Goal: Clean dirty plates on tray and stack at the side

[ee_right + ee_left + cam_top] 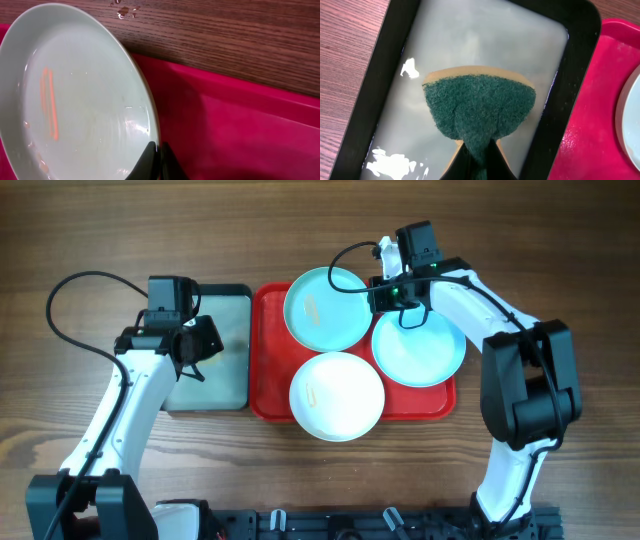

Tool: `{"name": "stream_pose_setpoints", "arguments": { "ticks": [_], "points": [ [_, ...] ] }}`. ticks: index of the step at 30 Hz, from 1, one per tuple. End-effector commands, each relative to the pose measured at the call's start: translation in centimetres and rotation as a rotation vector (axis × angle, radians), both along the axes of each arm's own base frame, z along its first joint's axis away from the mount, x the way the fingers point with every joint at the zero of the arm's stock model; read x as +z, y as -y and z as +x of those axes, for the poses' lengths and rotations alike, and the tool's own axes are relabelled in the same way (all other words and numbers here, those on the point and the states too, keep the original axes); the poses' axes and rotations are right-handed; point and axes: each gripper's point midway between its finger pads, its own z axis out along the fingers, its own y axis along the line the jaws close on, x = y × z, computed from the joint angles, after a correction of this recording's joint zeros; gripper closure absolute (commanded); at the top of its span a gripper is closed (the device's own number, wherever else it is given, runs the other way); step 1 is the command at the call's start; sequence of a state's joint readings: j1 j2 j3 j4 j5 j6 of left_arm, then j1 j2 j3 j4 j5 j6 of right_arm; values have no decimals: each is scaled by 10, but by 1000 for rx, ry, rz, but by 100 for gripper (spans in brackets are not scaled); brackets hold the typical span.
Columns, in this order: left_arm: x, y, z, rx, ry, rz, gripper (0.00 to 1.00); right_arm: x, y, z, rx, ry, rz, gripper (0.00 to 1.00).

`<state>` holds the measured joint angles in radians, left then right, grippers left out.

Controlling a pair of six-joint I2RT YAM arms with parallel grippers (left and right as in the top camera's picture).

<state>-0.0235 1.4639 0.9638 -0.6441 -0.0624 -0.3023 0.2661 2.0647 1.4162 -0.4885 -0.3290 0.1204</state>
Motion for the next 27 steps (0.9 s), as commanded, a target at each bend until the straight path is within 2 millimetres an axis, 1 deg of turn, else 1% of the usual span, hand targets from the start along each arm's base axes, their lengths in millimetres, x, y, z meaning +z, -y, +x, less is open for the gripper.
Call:
{"name": "stream_pose_setpoints", "arguments": {
  "ticks": [1, 4, 6, 11, 16, 19, 23, 27],
  "points": [
    [5, 3, 1, -16, 18, -9, 96, -8, -8, -6, 6, -39, 33, 96],
    [5, 3, 1, -18, 17, -11, 96, -5, -16, -9, 21, -56, 82, 96],
    [5, 3, 1, -18, 18, -11, 96, -5, -16, -10, -44, -94, 108, 96],
    [6, 14, 3, -87, 26, 7, 96, -6, -16, -13, -102, -140, 122, 96],
    [7, 22, 5, -114, 37, 8, 96, -6, -29, -18, -68, -135, 120, 96],
    [7, 22, 5, -113, 36, 8, 96, -8, -34, -20, -61, -122, 86, 96],
    [6, 23, 1, -117, 20, 7, 96, -8, -44, -24, -38, -120, 87, 96],
    [5, 23, 0, -118, 13, 8, 96, -8, -47, -25, -32, -118, 87, 96]
  ]
}}
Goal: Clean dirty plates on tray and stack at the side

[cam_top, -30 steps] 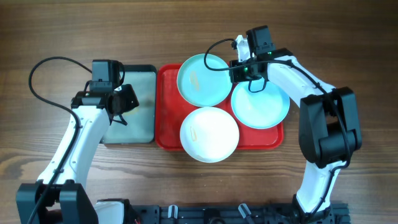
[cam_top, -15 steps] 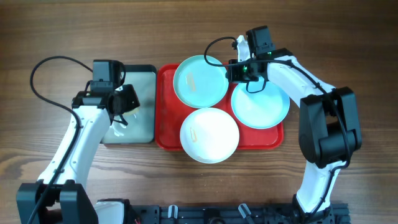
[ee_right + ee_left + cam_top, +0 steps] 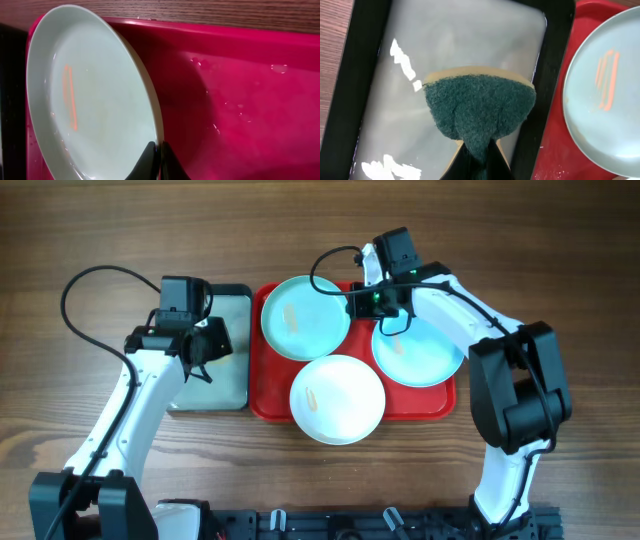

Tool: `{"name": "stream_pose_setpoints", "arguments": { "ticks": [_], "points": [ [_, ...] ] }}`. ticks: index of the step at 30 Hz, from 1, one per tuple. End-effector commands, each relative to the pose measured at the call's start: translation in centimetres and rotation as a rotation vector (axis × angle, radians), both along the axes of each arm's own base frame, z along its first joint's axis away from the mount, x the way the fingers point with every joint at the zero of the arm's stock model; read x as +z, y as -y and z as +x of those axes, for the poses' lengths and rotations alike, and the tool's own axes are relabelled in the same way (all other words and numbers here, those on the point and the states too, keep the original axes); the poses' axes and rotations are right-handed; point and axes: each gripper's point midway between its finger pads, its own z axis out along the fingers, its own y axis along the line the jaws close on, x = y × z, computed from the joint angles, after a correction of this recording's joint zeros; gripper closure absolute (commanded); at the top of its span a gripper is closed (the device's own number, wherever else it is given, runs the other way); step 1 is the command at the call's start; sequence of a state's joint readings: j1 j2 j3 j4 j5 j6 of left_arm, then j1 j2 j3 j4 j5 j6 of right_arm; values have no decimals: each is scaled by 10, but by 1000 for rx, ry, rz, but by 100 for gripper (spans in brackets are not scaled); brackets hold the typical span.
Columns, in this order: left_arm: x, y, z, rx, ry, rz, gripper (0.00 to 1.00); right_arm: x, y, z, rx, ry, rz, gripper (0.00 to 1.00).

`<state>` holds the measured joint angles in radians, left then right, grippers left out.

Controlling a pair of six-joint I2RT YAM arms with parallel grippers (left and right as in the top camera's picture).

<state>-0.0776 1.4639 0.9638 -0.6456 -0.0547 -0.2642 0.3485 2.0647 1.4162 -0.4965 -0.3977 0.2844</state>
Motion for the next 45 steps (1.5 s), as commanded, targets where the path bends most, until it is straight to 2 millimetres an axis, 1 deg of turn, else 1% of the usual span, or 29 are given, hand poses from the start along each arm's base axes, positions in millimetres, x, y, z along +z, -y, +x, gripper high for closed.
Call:
{"name": "stream_pose_setpoints", "arguments": {
  "ticks": [1, 9, 14, 16, 20, 24, 27, 29, 35, 40, 42, 44, 45],
  "points": [
    [5, 4, 1, -26, 16, -2, 96, -11, -1, -2, -2, -17, -13, 96],
    [5, 4, 1, -32, 16, 1, 96, -11, -2, -2, -1, -18, -13, 96],
    [5, 11, 1, -55, 17, 2, 96, -11, -15, -7, 27, 0, -26, 96],
    [5, 12, 0, -57, 17, 2, 96, -13, -13, -5, 18, 16, -65, 96],
    [5, 12, 0, -57, 17, 2, 96, -13, -12, -5, 15, 17, -69, 96],
    [6, 7, 2, -70, 22, 38, 96, -13, -12, -5, 16, 17, -70, 96],
    [7, -2, 2, -71, 24, 96, 96, -13, -12, -5, 15, 17, -69, 96],
    [9, -5, 6, -69, 41, 118, 96, -13, -12, -5, 15, 17, -69, 96],
    [19, -2, 25, -79, 127, 113, 96, -13, -13, -5, 17, 18, -65, 96],
    [25, 18, 35, -122, 180, 18, 96, -12, -14, -2, 18, 29, -62, 96],
    [31, 33, 41, -144, 216, -39, 96, -12, -15, -3, 20, 28, -62, 96],
    [37, 57, 46, -163, 248, -136, 96, -12, -15, -3, 20, 28, -62, 96],
    [38, 65, 47, -170, 257, -160, 96, -12, -15, -3, 21, 28, -61, 96]
  ]
}}
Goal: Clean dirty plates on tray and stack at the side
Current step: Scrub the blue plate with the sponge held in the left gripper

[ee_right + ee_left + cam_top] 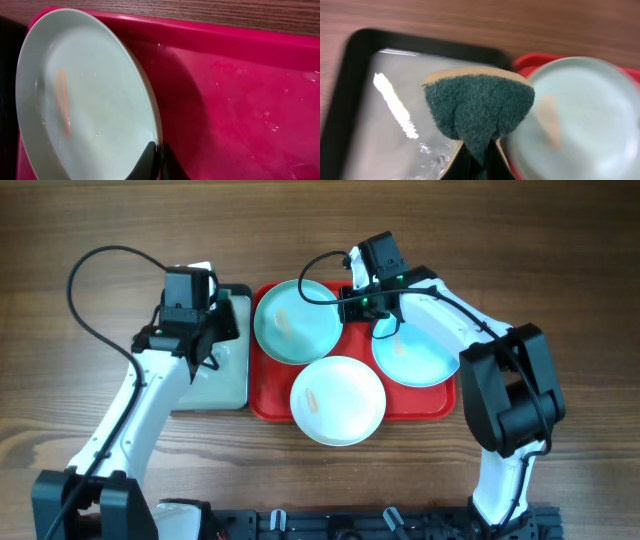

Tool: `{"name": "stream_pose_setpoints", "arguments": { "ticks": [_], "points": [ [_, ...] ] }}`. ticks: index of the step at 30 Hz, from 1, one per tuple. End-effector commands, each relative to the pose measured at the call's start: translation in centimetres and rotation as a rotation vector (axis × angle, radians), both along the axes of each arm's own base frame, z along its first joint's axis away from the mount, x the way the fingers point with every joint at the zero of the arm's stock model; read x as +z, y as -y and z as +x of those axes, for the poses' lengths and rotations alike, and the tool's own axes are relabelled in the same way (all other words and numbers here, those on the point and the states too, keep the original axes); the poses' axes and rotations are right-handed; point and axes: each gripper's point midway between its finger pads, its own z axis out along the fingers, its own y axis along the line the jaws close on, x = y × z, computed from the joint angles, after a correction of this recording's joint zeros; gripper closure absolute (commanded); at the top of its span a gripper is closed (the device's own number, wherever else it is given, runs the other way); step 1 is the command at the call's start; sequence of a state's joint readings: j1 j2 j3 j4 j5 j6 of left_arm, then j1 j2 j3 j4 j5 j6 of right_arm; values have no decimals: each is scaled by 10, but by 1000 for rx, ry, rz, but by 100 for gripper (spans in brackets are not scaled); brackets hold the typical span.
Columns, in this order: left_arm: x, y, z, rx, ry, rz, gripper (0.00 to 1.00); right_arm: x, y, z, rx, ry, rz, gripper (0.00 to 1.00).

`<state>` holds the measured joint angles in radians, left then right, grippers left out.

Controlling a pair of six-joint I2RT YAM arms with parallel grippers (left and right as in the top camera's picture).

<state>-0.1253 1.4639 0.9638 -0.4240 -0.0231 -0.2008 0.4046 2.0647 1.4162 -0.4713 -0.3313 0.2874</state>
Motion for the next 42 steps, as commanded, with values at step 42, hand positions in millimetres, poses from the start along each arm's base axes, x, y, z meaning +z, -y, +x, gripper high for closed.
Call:
{"name": "stream_pose_setpoints", "arguments": {
  "ticks": [42],
  "points": [
    [-91, 92, 34, 2, -291, -183, 96, -11, 1, -1, -3, -15, -17, 96]
  ]
}}
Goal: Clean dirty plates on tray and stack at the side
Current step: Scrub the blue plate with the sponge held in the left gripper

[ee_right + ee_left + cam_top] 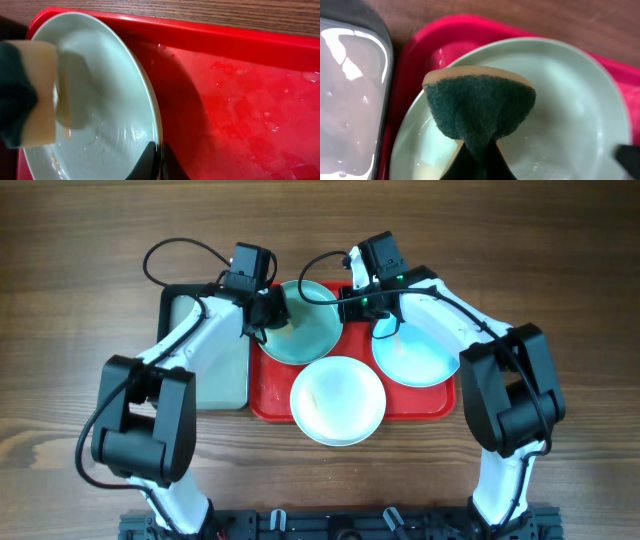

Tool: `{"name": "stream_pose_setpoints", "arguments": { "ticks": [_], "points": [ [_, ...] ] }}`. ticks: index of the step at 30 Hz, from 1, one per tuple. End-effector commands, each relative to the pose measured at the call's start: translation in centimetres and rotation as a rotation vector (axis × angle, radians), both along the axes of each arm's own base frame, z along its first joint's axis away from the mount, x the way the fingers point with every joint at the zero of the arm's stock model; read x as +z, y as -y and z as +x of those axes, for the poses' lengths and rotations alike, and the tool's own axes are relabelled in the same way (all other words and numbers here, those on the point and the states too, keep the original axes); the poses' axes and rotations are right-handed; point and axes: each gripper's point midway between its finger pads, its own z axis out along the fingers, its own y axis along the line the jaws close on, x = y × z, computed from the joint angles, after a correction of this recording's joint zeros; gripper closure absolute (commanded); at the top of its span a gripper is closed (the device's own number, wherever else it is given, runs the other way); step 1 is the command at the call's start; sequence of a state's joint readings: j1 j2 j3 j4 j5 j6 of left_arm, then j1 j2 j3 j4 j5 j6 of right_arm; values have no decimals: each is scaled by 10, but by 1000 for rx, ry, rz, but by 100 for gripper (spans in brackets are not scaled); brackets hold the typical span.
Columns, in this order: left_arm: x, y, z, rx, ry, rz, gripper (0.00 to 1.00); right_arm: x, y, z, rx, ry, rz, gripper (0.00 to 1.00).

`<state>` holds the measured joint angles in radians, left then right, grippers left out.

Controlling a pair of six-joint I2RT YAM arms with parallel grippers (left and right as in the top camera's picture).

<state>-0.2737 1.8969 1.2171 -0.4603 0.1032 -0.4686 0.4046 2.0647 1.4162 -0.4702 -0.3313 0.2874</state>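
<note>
A pale green plate [308, 330] stands tilted over the back left of the red tray [268, 395]. My right gripper [159, 150] is shut on its right rim, seen at the plate [115, 115]. My left gripper [476, 160] is shut on a green and tan sponge [479, 105], which is inside the plate [570, 100]; the sponge [25, 95] also shows at the left of the right wrist view. The sponge [272, 308] meets the plate's left side. A white plate [337, 398] and a light blue plate [420, 352] lie on the tray.
A black tray of water [215, 365] sits left of the red tray, its water [345, 100] showing in the left wrist view. Wood table [560, 260] surrounds everything. Water drops wet the red tray's floor [250, 110].
My left gripper has moved right with the sponge, from over the black water tray's far edge to inside the tilted green plate. The right gripper still holds the plate's rim.
At first my left gripper held the sponge over the water tray while my right held the green plate's rim at the tray's back. The plate then stood further left, toward the water tray. The sponge then rose to the tray's far edge, and now is in the plate.
</note>
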Motion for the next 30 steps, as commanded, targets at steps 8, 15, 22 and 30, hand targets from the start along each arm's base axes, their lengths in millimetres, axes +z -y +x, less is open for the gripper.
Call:
{"name": "stream_pose_setpoints", "arguments": {
  "ticks": [8, 15, 22, 30],
  "points": [
    [-45, 27, -14, -86, -89, 32, 96, -12, 4, 0, 12, 2, -40, 96],
    [-52, 48, -31, -142, -157, -48, 96, -17, 11, 2, -6, 9, -77, 96],
    [-41, 69, -42, -211, -197, -199, 96, -17, 11, 2, -7, 9, -76, 96],
    [52, 65, -14, -220, 55, -193, 96, -17, 11, 3, -8, 9, -76, 96]
  ]
}}
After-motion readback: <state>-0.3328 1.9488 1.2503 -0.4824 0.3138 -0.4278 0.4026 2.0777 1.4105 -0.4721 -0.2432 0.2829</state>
